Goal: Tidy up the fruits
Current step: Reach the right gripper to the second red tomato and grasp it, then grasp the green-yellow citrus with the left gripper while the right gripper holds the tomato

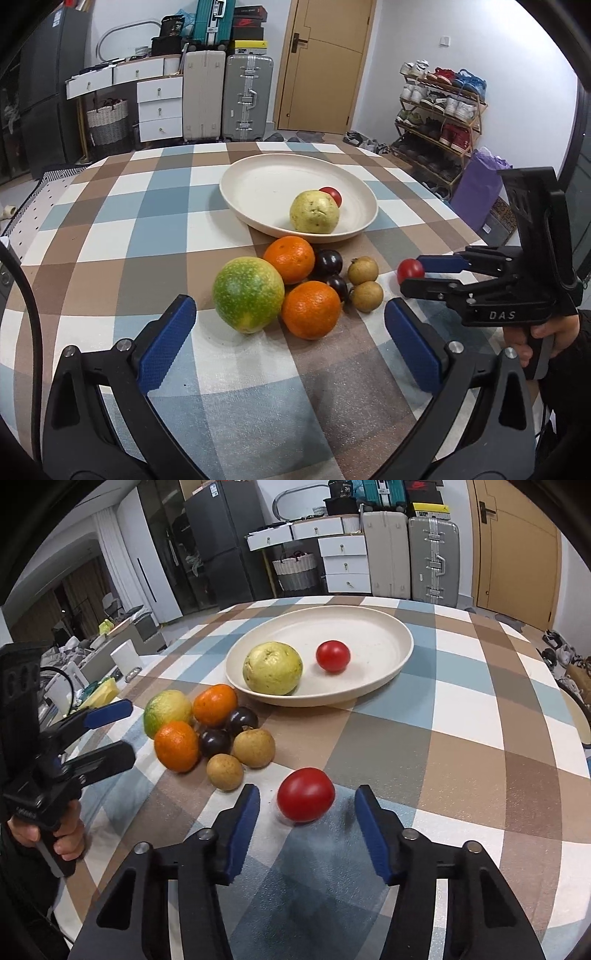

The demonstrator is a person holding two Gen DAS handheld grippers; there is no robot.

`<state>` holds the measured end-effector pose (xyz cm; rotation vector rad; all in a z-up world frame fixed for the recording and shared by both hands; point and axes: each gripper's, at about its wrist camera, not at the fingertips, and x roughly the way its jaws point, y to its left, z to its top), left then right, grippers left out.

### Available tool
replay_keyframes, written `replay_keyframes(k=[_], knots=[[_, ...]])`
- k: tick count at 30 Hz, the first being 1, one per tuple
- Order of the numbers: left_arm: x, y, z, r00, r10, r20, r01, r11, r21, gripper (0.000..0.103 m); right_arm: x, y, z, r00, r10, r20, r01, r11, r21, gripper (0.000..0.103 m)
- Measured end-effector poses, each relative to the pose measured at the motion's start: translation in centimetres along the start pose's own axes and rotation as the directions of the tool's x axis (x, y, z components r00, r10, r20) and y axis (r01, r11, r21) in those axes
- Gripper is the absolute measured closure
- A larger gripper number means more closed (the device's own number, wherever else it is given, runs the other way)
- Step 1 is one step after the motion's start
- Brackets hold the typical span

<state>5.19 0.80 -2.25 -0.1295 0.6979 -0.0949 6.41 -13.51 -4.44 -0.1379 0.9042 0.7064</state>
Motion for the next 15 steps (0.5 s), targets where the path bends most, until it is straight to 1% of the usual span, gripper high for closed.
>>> replay_keyframes(k=[4, 6, 7, 9, 10, 12, 15], knots=[[0.3, 0.0, -0.1, 1.0, 0.021, -0.018, -0.021, 1.0, -0.009, 0.001, 0.2, 0.2, 0.1, 1.0, -0.018, -0.007, 0.017, 1.0, -0.015, 0.051], [0.4, 0.1, -0.1, 0.999, 0.017, -0.027, -0.017, 1.0, -0.018, 0.001, 0.3, 0.4, 0.1, 1.0, -0.017, -0.011, 0.017, 1.0, -0.021, 0.055], [0.5, 0.0, -0.2, 0.999, 0.013, -0.031, -0.014, 1.0, -0.013, 0.001, 0.4, 0.4, 0.1, 1.0, -0.017, -0.012, 0.017, 1.0, -0.024, 0.055], [0.4, 0.2, -0.1, 0.999, 0.036, -0.027, -0.035, 0.999, 0.007, 0.001, 0.4, 0.5, 0.2, 1.0, -0.014, -0.013, 0.014, 1.0, -0.028, 0.057], [0.4, 0.4, 0.0, 0.999, 0.046, -0.024, -0.046, 0.999, 0.001, 0.001, 0.5, 0.5, 0.2, 1.0, -0.013, -0.013, 0.013, 1.0, -0.029, 0.058], [0.5, 1.1, 0.2, 0.999, 0.037, -0.029, -0.037, 0.999, -0.028, 0.001, 0.5, 0.4, 0.2, 1.0, -0.012, -0.013, 0.011, 1.0, -0.028, 0.059], [0.6, 2.0, 0.4, 0.999, 0.04, -0.035, -0.043, 0.997, -0.062, 0.001, 0.5, 0.3, 0.2, 1.0, -0.008, -0.012, 0.008, 1.0, -0.022, 0.061]])
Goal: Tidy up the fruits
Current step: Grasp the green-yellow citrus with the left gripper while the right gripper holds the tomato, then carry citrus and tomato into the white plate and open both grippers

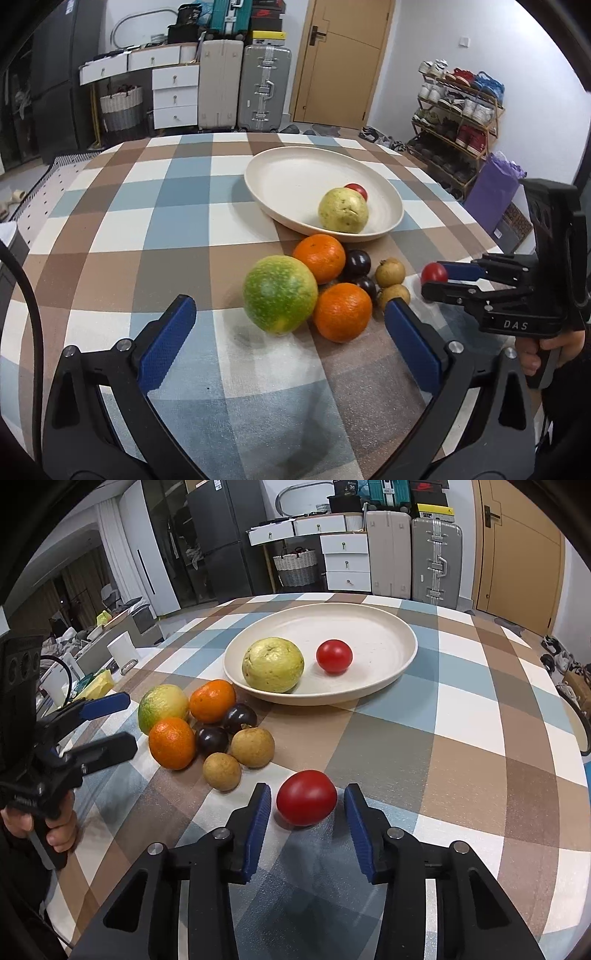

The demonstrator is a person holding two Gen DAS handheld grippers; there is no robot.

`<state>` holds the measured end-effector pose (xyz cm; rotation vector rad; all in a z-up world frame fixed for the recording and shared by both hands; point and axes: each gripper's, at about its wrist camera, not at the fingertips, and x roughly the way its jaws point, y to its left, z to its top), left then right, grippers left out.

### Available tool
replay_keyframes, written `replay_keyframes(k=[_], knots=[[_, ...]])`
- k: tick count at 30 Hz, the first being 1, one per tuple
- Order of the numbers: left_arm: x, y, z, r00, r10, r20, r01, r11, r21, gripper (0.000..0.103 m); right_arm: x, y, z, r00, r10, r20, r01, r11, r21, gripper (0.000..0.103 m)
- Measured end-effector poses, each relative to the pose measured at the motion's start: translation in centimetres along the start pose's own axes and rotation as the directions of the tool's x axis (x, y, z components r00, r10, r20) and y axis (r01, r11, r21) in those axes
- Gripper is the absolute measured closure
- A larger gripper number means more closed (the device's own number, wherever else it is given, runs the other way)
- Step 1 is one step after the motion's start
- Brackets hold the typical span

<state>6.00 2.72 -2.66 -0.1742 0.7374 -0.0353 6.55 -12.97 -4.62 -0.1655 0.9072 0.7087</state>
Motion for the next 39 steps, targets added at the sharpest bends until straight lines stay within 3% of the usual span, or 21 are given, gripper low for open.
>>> replay_keyframes(k=[14, 21, 26, 29, 39], knots=[[1.3, 1.6, 1.0, 0.999, 0.053, -0.012, -0.053, 0.997, -0.054, 0.002, 0.0, -0.1, 0.0, 1.0, 0.007, 0.002, -0.007, 1.0, 0.009, 0.069], [2.5, 2.5, 1.9, 0.997, 0.056, -0.045, -0.06, 0.994, -0.095, 0.022, 0.0, 0.0, 0.0, 1.0, 0.006, 0.0, -0.006, 1.0, 0.003, 0.069], [3.4, 2.4, 1.8, 0.997, -0.005, -0.082, -0.004, 0.994, -0.106, 0.039, 0.0, 0.0, 0.0, 1.0, 0.006, 0.0, -0.006, 1.0, 0.002, 0.069], [3.5, 2.5, 1.8, 0.994, -0.069, -0.081, 0.058, 0.989, -0.136, 0.058, 0.0, 0.0, 0.0, 1.0, 0.006, 0.001, -0.006, 1.0, 0.002, 0.069], [3.0, 2.5, 1.5, 0.996, -0.063, -0.057, 0.054, 0.987, -0.149, 0.058, 0.1, 0.1, 0.0, 1.0, 0.009, 0.0, -0.009, 1.0, 0.0, 0.069]])
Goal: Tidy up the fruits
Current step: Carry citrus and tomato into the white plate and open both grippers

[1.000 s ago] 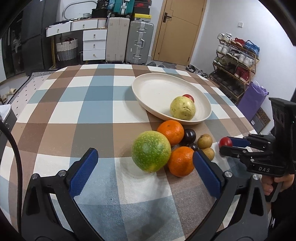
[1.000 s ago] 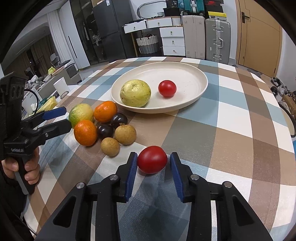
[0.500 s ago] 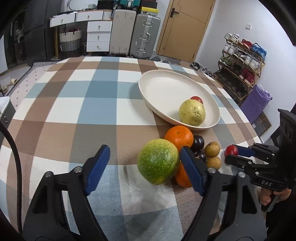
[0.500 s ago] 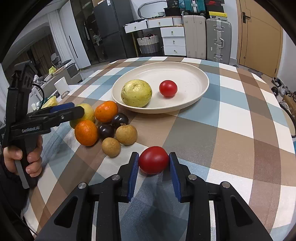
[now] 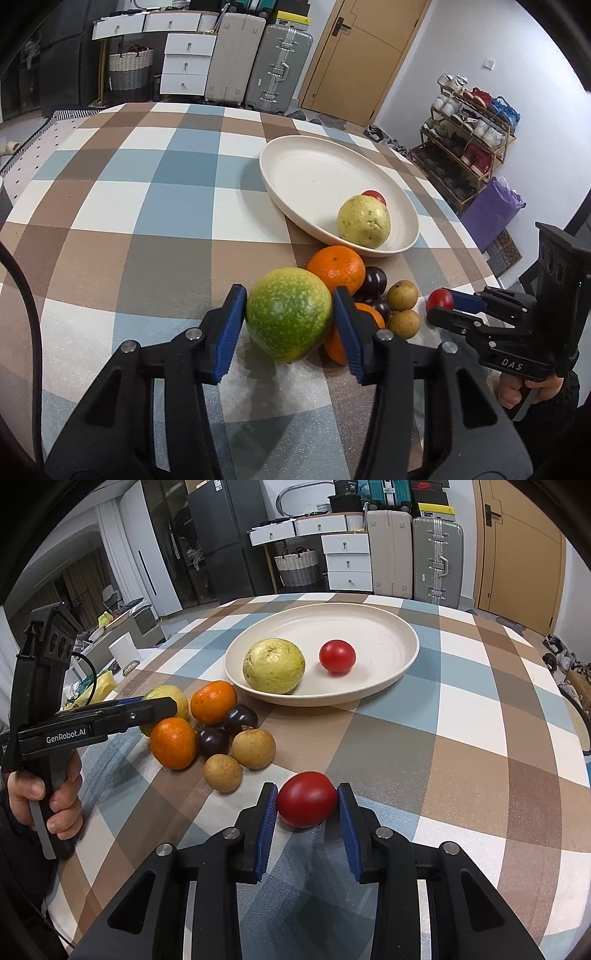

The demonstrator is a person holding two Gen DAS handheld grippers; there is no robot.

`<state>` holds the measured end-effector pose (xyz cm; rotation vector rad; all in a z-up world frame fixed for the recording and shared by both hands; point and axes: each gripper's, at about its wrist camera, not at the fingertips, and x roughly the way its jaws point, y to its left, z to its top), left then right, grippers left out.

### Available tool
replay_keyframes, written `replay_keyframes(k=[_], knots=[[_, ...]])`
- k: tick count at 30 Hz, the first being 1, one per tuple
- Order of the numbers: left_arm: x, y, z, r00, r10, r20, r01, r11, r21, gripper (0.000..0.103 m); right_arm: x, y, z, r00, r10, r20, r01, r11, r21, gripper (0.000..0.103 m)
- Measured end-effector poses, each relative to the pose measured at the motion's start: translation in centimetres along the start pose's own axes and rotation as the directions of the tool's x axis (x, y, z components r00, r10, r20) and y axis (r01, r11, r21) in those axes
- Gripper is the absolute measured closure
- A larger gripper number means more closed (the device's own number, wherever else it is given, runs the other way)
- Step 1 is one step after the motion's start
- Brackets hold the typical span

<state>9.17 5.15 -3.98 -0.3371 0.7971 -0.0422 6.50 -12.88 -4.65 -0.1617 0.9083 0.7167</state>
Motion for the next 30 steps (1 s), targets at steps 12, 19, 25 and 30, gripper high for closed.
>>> replay_keyframes(k=[12, 19, 25, 30], knots=[[-2.0, -0.3, 0.6, 0.998, -0.032, 0.059, 0.032, 0.999, -0.003, 0.058, -0.8, 0.0, 0.4, 0.999, 0.001, 0.036, -0.001, 1.0, 0.01, 0.07], [-2.4, -1.0, 1.3, 0.996, -0.034, 0.079, 0.034, 0.999, 0.009, 0.058, -1.3, 0.0, 0.8, 0.997, 0.002, 0.073, -0.004, 1.0, 0.021, 0.07], [-1.7, -1.9, 2.0, 0.996, -0.017, 0.085, 0.014, 0.999, 0.034, 0.058, -1.8, -0.3, 1.7, 0.994, -0.003, 0.111, -0.001, 0.999, 0.04, 0.07], [-1.3, -2.4, 3.0, 0.995, -0.012, 0.095, 0.007, 0.998, 0.056, 0.058, -1.8, -0.5, 2.6, 0.992, -0.003, 0.127, -0.004, 0.998, 0.058, 0.07]])
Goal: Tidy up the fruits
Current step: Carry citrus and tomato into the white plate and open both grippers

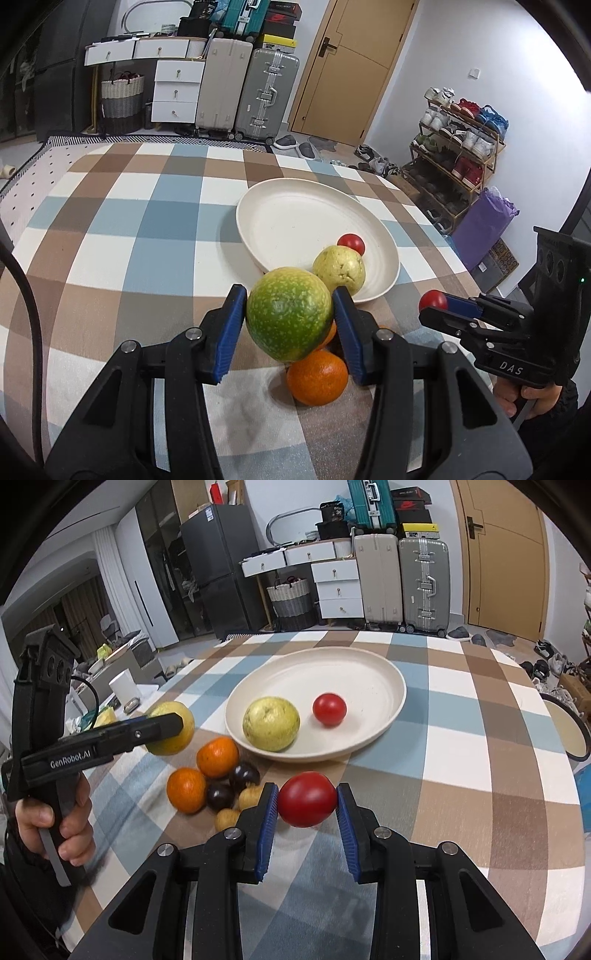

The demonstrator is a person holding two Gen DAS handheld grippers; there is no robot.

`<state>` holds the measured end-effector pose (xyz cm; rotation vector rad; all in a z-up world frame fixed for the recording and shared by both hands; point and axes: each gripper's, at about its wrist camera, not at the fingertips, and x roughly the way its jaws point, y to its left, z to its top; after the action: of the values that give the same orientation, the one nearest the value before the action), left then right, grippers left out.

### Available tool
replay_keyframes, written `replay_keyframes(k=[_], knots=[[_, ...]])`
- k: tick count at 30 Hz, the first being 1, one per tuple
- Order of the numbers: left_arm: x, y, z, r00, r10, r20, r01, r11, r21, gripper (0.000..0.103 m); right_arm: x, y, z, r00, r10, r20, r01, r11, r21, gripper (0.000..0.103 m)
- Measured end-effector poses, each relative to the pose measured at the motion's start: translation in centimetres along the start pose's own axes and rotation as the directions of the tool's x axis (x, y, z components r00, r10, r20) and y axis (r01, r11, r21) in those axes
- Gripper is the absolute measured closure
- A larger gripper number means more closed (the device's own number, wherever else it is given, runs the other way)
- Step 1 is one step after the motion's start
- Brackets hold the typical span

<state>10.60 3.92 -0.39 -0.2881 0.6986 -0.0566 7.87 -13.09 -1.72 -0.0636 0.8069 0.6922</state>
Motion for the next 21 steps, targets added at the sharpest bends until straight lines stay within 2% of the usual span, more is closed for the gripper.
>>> replay_keyframes(k=[13, 21], knots=[[1.9, -0.5, 2.6, 1.0, 0.011, 0.009, -0.011, 0.999, 0.038, 0.058, 0.5, -0.1, 1.6, 0.999, 0.006, 0.037, -0.007, 0.999, 0.044, 0.07], [3.7, -1.0, 3.6, 1.0, 0.024, -0.001, -0.023, 0.998, 0.063, 0.058, 1.4, -0.7, 2.5, 1.0, 0.005, 0.031, -0.007, 0.998, 0.063, 0.07]])
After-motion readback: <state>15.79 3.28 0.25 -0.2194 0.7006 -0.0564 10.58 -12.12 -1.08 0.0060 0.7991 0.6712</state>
